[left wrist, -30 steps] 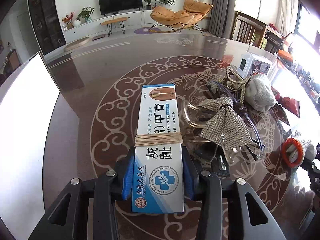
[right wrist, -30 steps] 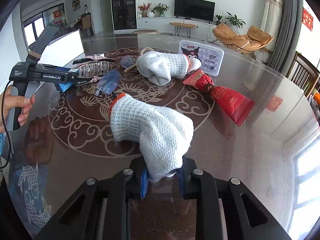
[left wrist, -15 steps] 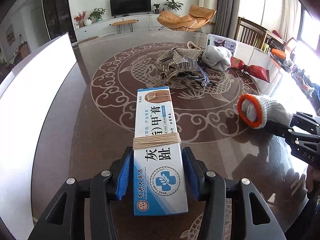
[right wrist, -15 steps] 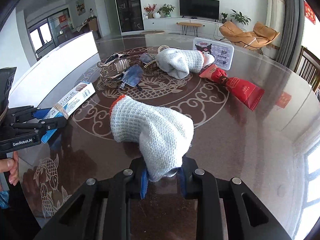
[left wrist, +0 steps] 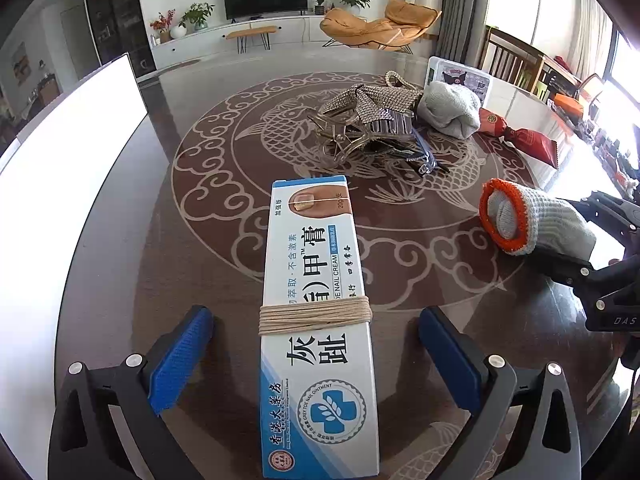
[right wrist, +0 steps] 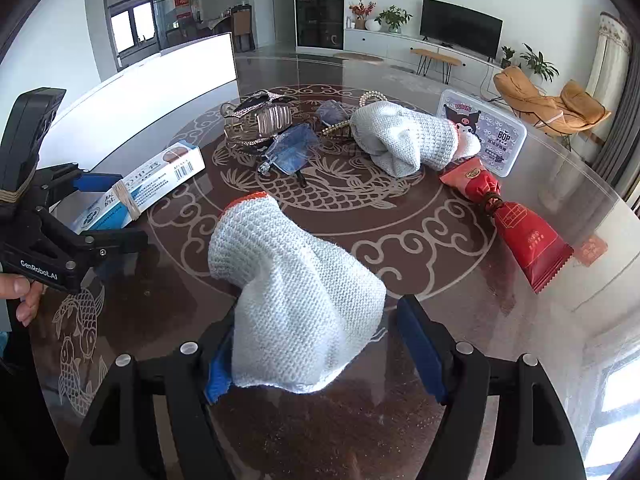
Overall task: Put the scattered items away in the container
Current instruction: 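Lift the carton with the left gripper while the right carries its glove toward the box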
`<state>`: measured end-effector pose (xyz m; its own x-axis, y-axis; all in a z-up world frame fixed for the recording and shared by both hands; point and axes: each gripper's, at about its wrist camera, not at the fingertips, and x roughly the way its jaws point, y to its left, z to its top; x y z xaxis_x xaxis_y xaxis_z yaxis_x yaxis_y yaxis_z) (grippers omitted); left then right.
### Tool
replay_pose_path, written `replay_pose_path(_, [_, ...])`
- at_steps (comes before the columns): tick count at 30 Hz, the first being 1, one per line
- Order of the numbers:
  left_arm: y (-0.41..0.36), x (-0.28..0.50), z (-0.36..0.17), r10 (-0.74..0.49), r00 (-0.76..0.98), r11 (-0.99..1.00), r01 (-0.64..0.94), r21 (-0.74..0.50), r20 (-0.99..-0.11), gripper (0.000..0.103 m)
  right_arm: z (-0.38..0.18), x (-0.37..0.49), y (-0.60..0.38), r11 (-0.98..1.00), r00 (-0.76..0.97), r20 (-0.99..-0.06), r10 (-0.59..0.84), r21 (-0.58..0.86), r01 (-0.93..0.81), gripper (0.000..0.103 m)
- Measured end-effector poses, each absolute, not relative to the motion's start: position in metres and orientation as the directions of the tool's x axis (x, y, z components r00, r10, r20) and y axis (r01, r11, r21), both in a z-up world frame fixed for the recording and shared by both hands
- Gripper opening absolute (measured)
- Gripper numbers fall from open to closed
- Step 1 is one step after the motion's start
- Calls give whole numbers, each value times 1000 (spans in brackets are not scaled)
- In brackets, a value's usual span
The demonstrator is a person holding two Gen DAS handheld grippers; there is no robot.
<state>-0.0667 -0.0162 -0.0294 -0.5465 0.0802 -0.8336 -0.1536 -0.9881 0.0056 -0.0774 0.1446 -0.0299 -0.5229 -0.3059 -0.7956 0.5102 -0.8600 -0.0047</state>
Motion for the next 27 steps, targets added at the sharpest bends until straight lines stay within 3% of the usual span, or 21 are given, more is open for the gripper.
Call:
replay_pose_path(24, [-17, -64, -28, 87, -537, -986, -166, 4, -839, 103, -29, -79, 144, -863, -526, -793, -307, -1, 505, 74])
replay_pose_path(25, [-18, -62, -27, 84, -546, -988, -157, 4, -833, 89, -28, -77, 144, -867, -536, -787, -305, -3, 498, 57])
replay_pose_path(26, [-20, -58, -23, 82, -564, -989, -147, 3, -821, 76, -27, -75, 145, -880, -557, -779, -289, -13, 475, 23])
replay_pose_path(27, [-21, -54, -20, 82, -575, -990, -138, -2, -814, 46, -26, -73, 148, -893, -558, -779, -286, 6, 449, 24])
